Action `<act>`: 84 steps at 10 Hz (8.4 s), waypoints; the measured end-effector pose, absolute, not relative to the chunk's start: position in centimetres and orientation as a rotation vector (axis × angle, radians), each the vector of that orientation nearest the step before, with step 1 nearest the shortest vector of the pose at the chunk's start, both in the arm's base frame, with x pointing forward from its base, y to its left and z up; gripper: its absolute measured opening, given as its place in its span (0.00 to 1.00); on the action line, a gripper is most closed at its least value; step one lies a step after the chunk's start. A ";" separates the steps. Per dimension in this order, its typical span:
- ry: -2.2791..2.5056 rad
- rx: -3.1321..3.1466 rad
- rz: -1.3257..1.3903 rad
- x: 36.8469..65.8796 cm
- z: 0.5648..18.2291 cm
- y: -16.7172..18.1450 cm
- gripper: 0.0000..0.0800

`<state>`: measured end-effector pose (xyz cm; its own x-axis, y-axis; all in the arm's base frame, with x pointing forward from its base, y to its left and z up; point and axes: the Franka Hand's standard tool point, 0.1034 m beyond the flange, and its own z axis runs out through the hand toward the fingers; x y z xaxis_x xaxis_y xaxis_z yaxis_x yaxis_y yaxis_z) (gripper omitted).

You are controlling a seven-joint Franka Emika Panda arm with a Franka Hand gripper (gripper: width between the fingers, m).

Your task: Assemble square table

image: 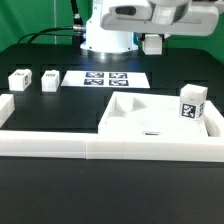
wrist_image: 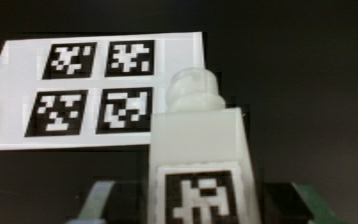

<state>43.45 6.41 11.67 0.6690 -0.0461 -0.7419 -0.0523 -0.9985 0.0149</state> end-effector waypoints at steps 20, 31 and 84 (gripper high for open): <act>0.254 -3.072 -0.706 60.7 13.4 -2.9 0.36; 0.242 -3.099 -0.730 60.0 9.2 -2.1 0.36; 1.022 -2.871 -0.058 60.1 7.0 -0.4 0.36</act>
Offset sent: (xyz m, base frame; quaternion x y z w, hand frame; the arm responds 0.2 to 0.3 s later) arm 0.0838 -0.0210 0.0163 0.0536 0.1694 0.0015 0.9841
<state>60.08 -0.43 6.96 0.7750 -0.6319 0.0044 -0.6284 -0.7713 -0.1013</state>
